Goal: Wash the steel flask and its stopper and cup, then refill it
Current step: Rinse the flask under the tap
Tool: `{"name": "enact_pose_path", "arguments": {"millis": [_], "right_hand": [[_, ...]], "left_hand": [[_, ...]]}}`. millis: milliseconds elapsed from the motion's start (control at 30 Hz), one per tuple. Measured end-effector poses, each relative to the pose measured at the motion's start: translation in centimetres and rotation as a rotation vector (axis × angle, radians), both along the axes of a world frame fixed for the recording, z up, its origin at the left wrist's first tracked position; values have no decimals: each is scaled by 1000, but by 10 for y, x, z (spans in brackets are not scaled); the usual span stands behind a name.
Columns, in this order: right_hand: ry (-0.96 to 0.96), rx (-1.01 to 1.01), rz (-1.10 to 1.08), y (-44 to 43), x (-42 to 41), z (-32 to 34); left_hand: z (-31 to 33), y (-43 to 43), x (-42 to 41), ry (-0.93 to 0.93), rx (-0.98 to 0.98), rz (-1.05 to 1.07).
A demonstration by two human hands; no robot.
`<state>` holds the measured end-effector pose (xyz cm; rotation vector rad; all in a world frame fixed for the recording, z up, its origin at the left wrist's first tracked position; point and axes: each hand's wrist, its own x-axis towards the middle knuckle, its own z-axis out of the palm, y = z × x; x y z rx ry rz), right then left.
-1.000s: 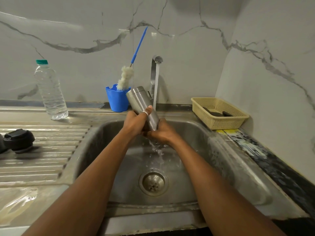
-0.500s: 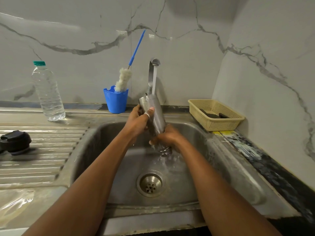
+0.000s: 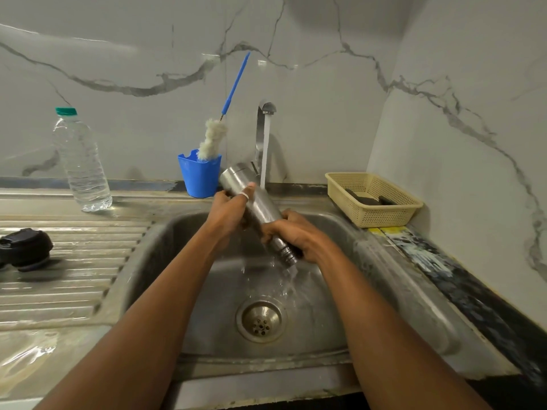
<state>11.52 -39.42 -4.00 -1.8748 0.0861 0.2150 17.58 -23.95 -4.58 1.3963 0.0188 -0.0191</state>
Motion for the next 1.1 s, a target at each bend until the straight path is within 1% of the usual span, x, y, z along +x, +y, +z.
{"name": "enact_pose_path", "arguments": {"millis": [133,267,333,433,567,667,733,800,867,967,1033,1100], "right_hand": [[-54,-70,31,-1,3,0],[-77,-59,-6,-9,3,3],[-85,-1,-45,-13,4,2],[-115,77,-185,-17,8,1],[-113,334,-367,-17,16,-2],[-140,547,-494,-19,20,-2],[-177,710,-530,-21,19,3],[-205,849,-515,-19,17,7],[-213,859,-475,-13,18,7],[-211,808,-419,2,21,9],[-248,841,-382,8,21,14],[-307,840,-380,8,22,16]], "left_hand": [[2,12,0,88,-65,114],[7,19,-3,89,-112,174],[9,22,-4,71,-146,188],[10,23,-9,65,-176,198],[4,27,-7,140,-218,170],[6,29,-7,214,-147,103],[6,29,-9,268,-135,72],[5,29,-9,300,-187,80],[5,29,-10,315,-215,93],[6,26,-14,362,-191,31],[5,21,-18,409,-154,-41],[1,15,-17,432,-69,-97]]}}
